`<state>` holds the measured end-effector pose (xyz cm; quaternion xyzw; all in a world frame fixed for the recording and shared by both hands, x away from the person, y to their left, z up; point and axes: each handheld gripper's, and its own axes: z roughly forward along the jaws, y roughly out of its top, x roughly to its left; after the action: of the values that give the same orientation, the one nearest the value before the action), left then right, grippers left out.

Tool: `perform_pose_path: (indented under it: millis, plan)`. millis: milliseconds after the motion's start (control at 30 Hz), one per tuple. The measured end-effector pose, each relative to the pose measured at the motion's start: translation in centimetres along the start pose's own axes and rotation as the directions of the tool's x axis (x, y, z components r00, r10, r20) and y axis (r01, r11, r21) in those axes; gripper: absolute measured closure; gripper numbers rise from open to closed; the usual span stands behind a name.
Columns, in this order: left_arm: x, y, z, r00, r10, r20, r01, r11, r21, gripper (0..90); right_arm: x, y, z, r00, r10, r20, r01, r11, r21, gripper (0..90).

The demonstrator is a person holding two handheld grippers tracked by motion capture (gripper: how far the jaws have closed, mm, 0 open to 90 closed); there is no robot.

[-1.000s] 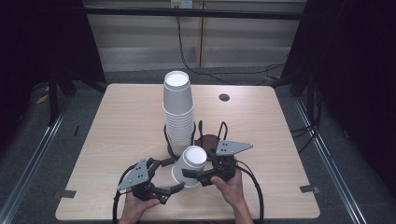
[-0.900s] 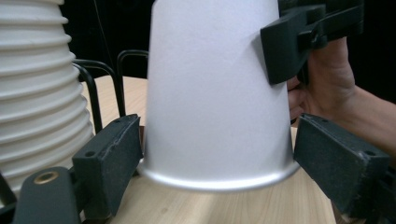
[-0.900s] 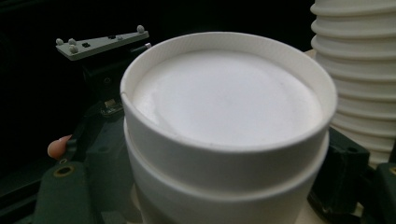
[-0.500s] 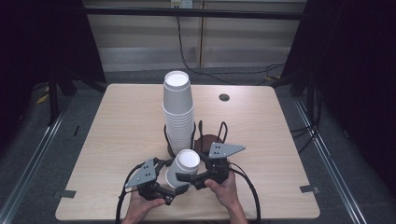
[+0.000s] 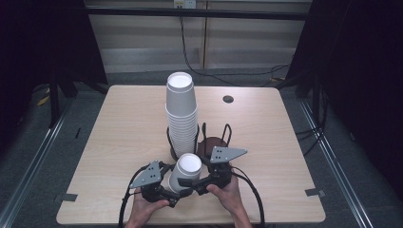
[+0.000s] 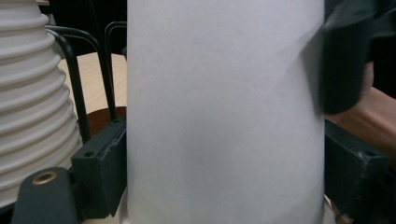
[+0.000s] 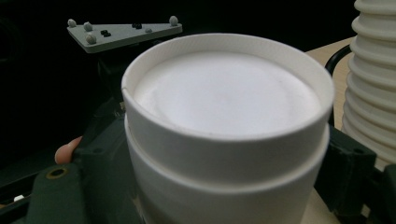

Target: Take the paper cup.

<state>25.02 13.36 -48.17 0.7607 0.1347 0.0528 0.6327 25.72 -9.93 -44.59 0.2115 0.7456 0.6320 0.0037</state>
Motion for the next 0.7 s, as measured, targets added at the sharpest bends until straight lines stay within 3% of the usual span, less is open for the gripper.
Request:
perform_pose_path:
  millis: [167,533,700]
  plan:
    - [0.0,0.0,-0.1,0.9998,-0.003,0.017,0.002,0.9999,0.013,15.9,0.1,0.2,-0.1,1.0,-0.001,-0.008,0.001,1.0,-0.009,13.2]
    - [0.3,0.6,-0.7,0.9998,0.017,-0.006,-0.016,0.9974,0.07,16.2,-0.1,0.4,-1.4,0.9999,0.002,0.011,-0.002,1.0,-0.022,13.0]
    - [0.8,0.8,-1.1,0.9997,0.012,-0.022,-0.01,0.9957,0.092,16.2,-0.2,0.1,-2.4,0.9997,-0.005,0.024,0.005,1.0,0.001,13.0]
